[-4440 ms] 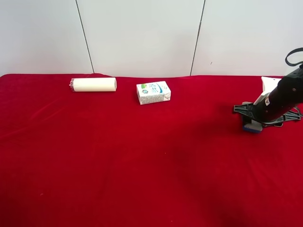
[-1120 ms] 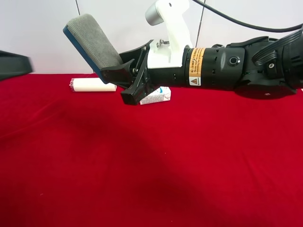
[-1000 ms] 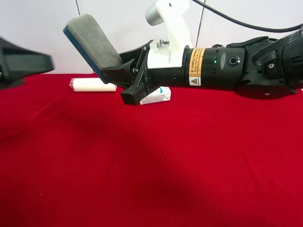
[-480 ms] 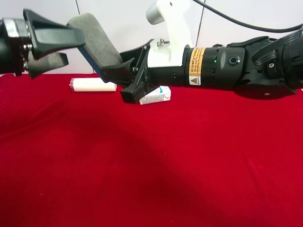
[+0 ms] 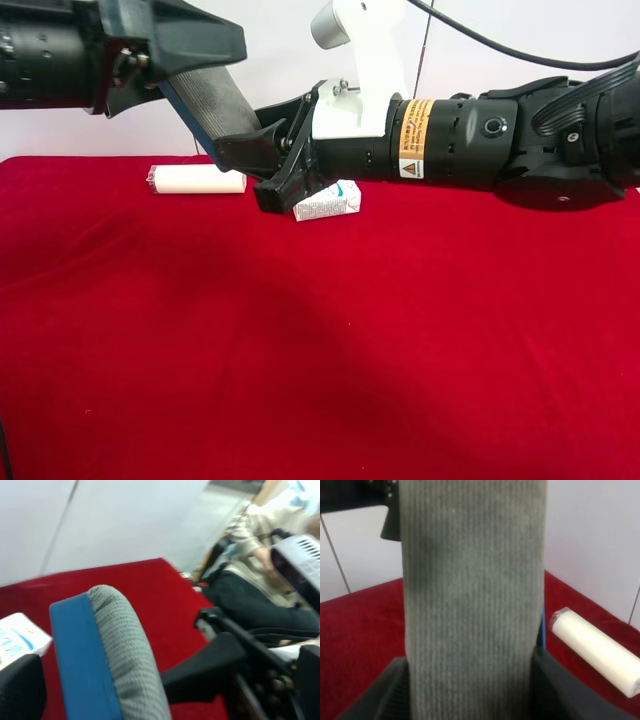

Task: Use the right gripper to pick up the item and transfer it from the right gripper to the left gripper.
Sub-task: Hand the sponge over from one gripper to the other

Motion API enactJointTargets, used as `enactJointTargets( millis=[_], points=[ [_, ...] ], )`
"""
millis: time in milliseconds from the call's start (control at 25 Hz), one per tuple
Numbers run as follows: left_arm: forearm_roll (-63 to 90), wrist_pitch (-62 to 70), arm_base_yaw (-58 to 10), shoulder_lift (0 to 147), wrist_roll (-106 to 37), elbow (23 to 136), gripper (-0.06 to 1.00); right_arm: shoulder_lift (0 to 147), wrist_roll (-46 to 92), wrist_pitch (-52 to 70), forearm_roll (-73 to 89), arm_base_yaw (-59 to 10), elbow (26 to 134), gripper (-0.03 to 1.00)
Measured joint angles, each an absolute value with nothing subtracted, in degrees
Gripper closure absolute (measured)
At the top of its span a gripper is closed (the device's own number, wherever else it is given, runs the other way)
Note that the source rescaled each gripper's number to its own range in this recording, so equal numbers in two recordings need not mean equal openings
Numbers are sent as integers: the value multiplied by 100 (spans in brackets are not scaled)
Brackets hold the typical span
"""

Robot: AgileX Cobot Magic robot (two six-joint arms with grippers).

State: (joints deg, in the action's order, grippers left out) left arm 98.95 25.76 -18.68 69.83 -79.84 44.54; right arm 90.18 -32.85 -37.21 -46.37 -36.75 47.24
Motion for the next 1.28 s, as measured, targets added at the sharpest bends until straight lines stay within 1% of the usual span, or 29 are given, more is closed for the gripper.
enactJointTargets(
  millis=[120, 280, 320, 400, 440, 480, 560, 640, 680, 720, 1280],
  points=[
    [9901, 1658, -2312, 6990, -8122, 4528, -6, 9018, -3285, -3721, -4637, -3675, 4724, 90],
    [9907, 1339, -2651, 7090, -8237, 4672, -5, 9018, -3285, -3721, -4637, -3675, 4724, 90],
    [9907, 1322, -2673, 7128, -8243, 4702, -3, 9018, -3285, -3721, -4637, -3675, 4724, 90],
    [9907, 1302, -2687, 7161, -8249, 4715, 6, 9018, -3285, -3721, -4637, -3675, 4724, 90],
    [9907, 1277, -2687, 7173, -8256, 4715, 16, 9018, -3285, -3721, -4637, -3675, 4724, 90],
    [9907, 1276, -2687, 7174, -8256, 4715, 28, 9018, -3285, -3721, -4637, -3675, 4724, 90],
    [9909, 1208, -2687, 7174, -8260, 4715, 55, 9018, -3285, -3721, -4637, -3675, 4724, 90],
    [9921, 1140, -2687, 7174, -8263, 4720, 87, 9018, -3285, -3721, -4637, -3675, 4724, 90],
    [9933, 1146, -2687, 7174, -8281, 4720, 94, 9018, -3285, -3715, -4630, -3675, 4724, 94],
    [9933, 1146, -2687, 7174, -8311, 4720, 94, 9018, -3285, -3715, -4625, -3675, 4724, 97],
    [9956, 1152, -2687, 7174, -8386, 4720, 93, 9018, -3285, -3715, -4597, -3675, 4724, 96]
  ],
)
